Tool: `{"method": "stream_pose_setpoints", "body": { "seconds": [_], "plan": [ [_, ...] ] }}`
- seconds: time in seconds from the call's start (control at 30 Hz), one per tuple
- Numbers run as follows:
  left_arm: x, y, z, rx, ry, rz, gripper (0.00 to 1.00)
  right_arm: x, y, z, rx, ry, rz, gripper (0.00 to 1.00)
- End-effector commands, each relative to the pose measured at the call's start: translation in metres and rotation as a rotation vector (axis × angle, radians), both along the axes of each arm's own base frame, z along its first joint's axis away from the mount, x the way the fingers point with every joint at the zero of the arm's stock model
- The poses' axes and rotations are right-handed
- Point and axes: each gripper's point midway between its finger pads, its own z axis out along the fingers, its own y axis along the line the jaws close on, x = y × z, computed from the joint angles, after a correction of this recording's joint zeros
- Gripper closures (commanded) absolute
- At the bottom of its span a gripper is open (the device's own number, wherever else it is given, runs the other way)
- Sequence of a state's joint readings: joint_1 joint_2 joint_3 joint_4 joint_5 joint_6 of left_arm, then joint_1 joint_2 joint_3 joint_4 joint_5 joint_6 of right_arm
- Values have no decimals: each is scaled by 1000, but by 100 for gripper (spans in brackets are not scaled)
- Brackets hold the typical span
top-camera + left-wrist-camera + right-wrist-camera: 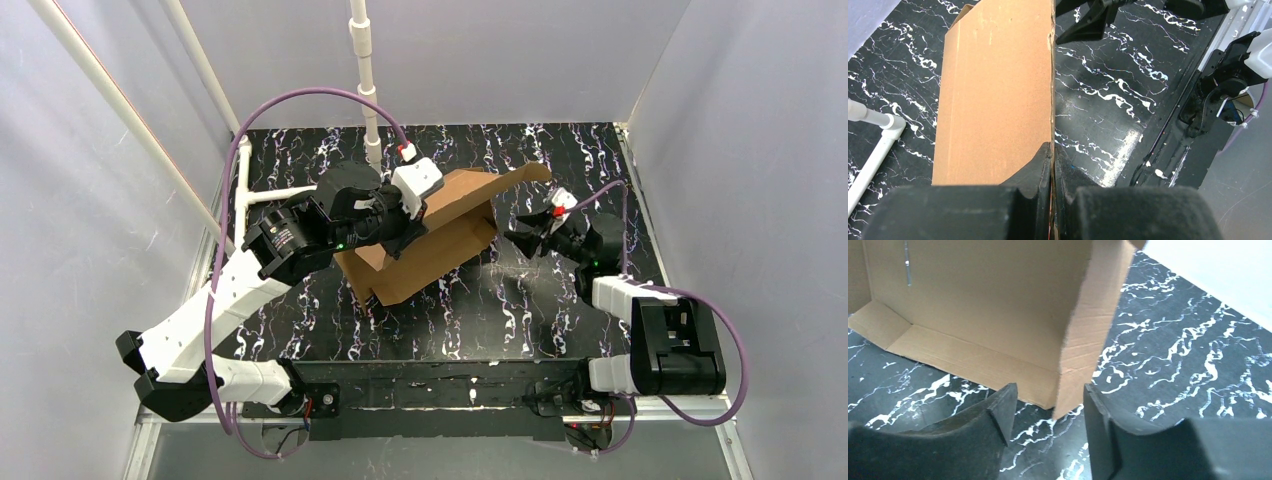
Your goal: Fold the paper box
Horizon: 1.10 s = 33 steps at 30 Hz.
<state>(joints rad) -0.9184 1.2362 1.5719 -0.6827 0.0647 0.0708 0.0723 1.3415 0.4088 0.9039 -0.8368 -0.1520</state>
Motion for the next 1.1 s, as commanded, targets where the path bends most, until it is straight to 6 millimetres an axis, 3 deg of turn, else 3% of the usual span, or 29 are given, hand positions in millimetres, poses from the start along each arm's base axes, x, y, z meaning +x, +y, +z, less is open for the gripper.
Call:
{"method": "stream_pose_setpoints", "body": {
  "seconds": [0.0, 0.23, 0.53, 0.63, 0.77, 1.07],
  "plan": [
    [-7, 3, 18, -34, -20, -25, 100, 13, -18, 28, 43, -13, 6, 37],
    [-10, 2, 17, -37, -13, -39, 100, 61, -27, 19, 38, 158, -52, 33],
    [-12, -1, 19, -47, -9, -51, 100, 101, -11, 8, 160, 290, -25, 29],
    [-13, -1, 19, -47, -7, -58, 100, 105, 8, 1, 178, 326, 15, 28],
    [-14, -1, 18, -47, -6, -63, 100, 108, 20, 6, 237, 341, 74, 26],
    [-16, -1, 20, -48, -11, -77, 100, 87, 32, 15, 282, 306, 223, 18]
  ]
}}
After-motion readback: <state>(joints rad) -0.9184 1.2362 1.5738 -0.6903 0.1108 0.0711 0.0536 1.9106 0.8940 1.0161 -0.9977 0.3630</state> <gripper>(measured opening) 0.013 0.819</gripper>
